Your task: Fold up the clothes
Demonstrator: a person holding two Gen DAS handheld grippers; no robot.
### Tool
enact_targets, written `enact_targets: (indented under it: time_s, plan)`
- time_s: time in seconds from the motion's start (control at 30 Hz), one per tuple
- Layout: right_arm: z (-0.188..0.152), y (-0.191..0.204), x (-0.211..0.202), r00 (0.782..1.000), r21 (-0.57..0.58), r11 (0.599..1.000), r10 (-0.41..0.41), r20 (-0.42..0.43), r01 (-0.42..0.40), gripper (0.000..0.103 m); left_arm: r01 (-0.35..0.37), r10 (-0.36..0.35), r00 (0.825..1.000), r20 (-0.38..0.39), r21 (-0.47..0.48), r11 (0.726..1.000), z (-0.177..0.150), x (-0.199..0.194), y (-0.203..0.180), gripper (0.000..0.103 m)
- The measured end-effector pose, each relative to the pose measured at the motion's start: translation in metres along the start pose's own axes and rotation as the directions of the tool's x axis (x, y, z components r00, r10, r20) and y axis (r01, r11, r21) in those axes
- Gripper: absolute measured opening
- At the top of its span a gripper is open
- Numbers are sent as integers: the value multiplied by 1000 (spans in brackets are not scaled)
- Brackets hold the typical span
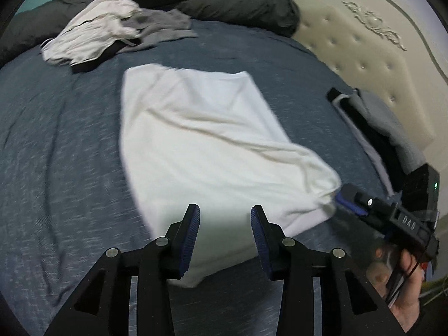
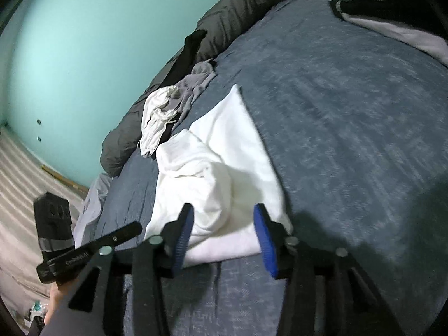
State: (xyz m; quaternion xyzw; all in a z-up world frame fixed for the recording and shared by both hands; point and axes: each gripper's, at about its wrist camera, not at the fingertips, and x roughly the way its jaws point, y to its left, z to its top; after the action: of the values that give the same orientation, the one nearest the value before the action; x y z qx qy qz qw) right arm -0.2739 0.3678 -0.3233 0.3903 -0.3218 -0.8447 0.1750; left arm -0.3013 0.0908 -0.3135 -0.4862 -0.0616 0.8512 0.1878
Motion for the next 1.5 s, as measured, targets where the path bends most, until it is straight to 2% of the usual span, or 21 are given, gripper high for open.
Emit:
enact_targets:
  time_s: [0.33,0.4,0.43,0.47,0.57,0.7,0.9,1.07,1.23,1.27,1.37,1.5]
  plan:
    - [3,10,43,988,-108,986,-133,-77,125,47,-23,24,999,-26,22,999,-22,12,12,41]
    - [1,10,47,983,-143,978,-166,-83,154,23,-19,19,999,-27,17,1000,-24,14,13,41]
    - [1,10,46,982,-152,976,-170,-79,157,16,-17,18,999,-28,15,1000,-25,15,14,41]
    - [1,10,45,983,-153,976,-165,-75,152,10,-19,20,999,-29,21,1000,-26,15,13,41]
    - [4,12,33,989,-139,981,-140,-36,134,6,-25,26,999,-32,40,999,-30,14,9,41]
    - [8,16,10,995,-118,988,-100,20,101,5,-32,35,999,-40,68,997,-32,14,5,41]
    - [-2,-27,13,991,64,989,-128,-49,131,5,-52,58,997,-52,112,992,-38,18,-1,41]
    - [1,-38,4,990,115,983,-141,-22,143,12,-56,61,997,-46,110,992,-39,16,0,41]
    - [14,-19,-6,992,19,993,-118,48,117,14,-58,62,997,-39,103,993,-40,15,1,42]
    - [13,-13,-2,992,-15,992,-121,37,122,17,-58,62,997,-37,102,993,-41,15,1,42]
    - [10,3,12,990,-106,984,-141,2,140,17,-59,63,998,-33,97,993,-41,14,1,42]
    - [6,6,22,974,-171,961,-225,-24,218,17,-59,62,998,-27,94,994,-42,13,2,42]
